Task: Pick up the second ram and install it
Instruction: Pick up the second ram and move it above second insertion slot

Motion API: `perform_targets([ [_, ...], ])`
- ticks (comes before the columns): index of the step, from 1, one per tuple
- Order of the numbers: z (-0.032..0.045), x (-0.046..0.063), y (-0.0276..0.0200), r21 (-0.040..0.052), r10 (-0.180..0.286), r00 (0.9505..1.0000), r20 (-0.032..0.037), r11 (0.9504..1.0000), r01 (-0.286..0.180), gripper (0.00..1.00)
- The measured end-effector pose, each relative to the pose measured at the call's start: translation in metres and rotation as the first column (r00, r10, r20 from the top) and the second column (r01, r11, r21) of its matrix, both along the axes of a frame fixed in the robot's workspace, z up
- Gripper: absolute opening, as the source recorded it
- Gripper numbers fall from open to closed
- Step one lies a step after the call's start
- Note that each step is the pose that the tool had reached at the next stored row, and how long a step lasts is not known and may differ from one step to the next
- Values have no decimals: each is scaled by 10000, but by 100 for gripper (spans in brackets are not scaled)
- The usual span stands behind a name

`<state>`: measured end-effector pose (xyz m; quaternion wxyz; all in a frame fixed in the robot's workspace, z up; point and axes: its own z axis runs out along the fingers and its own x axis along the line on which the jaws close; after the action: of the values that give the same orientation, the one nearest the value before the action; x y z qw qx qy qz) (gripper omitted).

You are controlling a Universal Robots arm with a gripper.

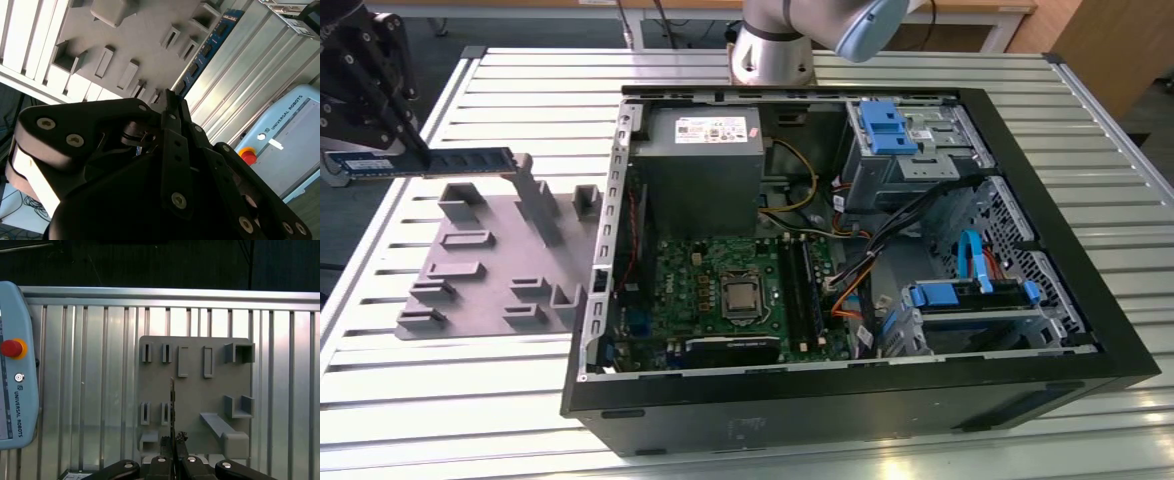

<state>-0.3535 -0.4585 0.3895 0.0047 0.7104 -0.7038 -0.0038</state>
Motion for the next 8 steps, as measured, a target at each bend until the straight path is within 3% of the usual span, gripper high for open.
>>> perform_targets([
  [8,2,22,0,-1,0,10000,-1,10000,0,14],
])
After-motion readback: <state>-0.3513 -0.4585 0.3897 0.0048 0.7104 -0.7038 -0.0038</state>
